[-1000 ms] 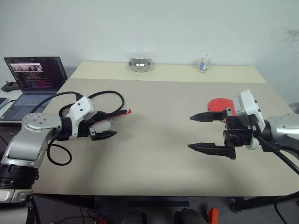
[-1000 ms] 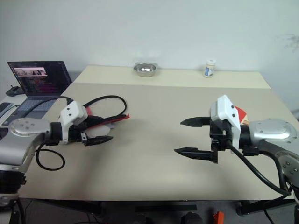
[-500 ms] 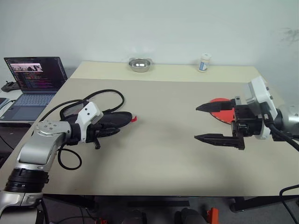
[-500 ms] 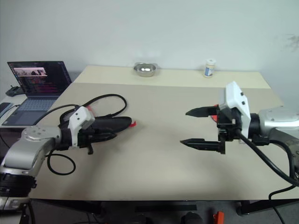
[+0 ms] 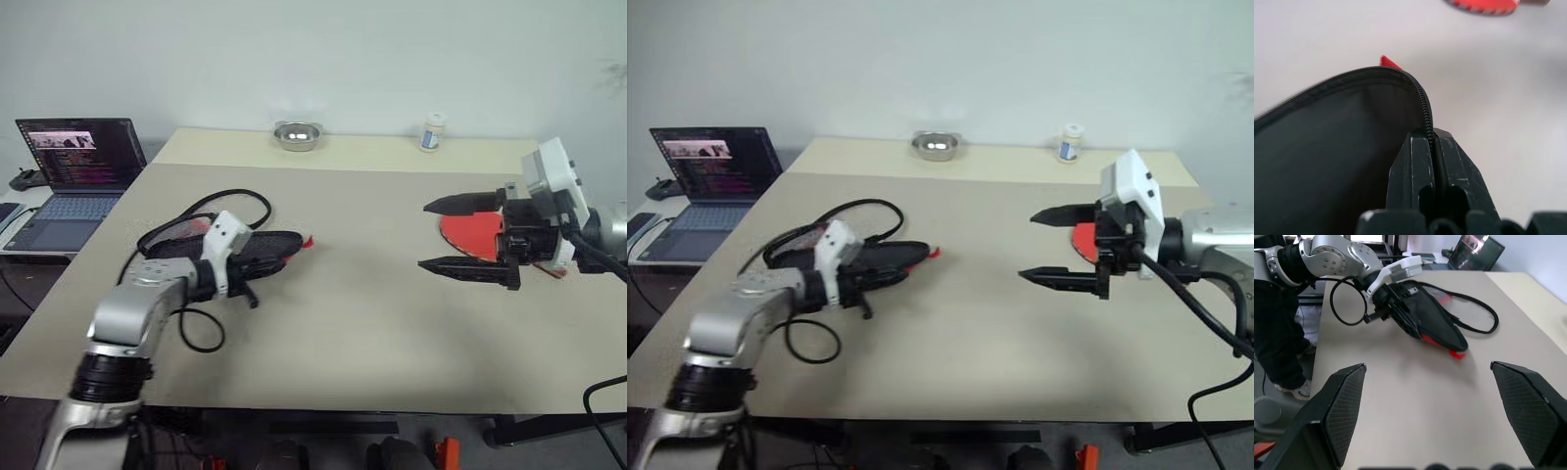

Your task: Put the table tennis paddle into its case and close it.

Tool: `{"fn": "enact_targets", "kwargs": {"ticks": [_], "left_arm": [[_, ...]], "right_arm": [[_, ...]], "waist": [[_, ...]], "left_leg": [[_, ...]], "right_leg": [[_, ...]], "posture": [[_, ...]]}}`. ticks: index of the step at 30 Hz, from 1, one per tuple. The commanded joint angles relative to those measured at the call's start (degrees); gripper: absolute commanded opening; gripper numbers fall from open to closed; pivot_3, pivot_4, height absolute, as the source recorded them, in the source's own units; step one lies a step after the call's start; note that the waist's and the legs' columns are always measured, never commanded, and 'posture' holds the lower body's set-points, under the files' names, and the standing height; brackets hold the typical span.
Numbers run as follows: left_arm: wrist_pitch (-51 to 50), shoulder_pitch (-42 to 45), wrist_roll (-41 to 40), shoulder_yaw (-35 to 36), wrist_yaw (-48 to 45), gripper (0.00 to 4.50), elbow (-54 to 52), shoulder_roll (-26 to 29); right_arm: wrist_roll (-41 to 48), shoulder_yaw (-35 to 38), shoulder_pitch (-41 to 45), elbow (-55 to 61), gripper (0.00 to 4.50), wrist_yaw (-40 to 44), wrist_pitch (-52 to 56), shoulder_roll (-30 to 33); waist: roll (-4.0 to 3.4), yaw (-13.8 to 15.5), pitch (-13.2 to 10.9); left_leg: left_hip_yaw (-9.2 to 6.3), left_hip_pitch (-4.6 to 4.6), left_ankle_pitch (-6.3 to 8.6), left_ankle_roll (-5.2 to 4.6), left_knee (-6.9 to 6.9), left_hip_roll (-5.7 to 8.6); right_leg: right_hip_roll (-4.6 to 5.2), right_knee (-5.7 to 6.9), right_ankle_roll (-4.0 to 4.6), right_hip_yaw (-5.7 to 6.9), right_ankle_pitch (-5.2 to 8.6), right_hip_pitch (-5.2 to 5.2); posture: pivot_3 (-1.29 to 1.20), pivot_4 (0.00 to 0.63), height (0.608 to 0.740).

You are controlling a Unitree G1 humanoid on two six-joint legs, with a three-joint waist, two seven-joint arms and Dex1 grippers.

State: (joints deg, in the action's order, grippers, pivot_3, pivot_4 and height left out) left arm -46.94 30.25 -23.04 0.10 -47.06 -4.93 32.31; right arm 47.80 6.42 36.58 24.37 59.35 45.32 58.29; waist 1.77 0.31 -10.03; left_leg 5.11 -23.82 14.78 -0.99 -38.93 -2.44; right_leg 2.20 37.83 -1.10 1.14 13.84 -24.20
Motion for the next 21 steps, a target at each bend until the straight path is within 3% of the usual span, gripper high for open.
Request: {"fn": "enact_targets", "kwargs": {"ticks": [1, 10, 16, 21], "left_arm": [[-2.61, 4.27, -1.13, -1.52, 4.64, 0.04, 0.17, -5.64], [3.63, 16.74, 3.18, -5.87, 12.50, 0.04, 18.64, -23.21], [12.03, 28.65, 3.72, -1.74, 19.02, 0.04, 37.52, -35.82], [20.87, 36.17, 6.01, -0.51, 20.85, 0.04, 52.26, -42.19]], "right_arm": [[-1.26, 0.79, -0.10, 0.02, 4.50, 1.45, -1.35, 0.93], [-2.74, 1.89, -1.84, -0.04, 4.50, 3.06, -0.93, 2.60], [-2.63, 2.82, -2.52, 0.62, 4.50, 3.92, -0.32, 4.51], [-2.42, 2.71, -2.00, 1.06, 4.50, 4.99, -0.05, 6.16]], "waist": [[0.03, -0.02, -0.02], [0.05, -0.21, -0.03], [0.09, -0.04, -0.05], [0.10, -0.09, -0.06]], "left_leg": [[0.00, 0.00, 0.00, 0.00, -0.01, 0.00], [-0.01, 0.02, 0.00, -0.01, -0.01, 0.09], [-0.05, -0.04, 0.00, -0.01, -0.02, 0.17], [-0.06, -0.08, 0.02, -0.04, 0.04, 0.24]], "right_leg": [[0.00, 0.00, 0.00, -0.01, -0.01, 0.00], [-0.07, 0.02, -0.01, -0.05, -0.01, 0.01], [-0.06, -0.02, -0.04, -0.02, -0.02, 0.01], [-0.05, -0.18, -0.07, -0.02, -0.01, 0.01]], "posture": [[0.00, 0.150, 0.740], [0.00, 0.150, 0.740], [0.00, 0.150, 0.740], [0.00, 0.150, 0.740]]}}
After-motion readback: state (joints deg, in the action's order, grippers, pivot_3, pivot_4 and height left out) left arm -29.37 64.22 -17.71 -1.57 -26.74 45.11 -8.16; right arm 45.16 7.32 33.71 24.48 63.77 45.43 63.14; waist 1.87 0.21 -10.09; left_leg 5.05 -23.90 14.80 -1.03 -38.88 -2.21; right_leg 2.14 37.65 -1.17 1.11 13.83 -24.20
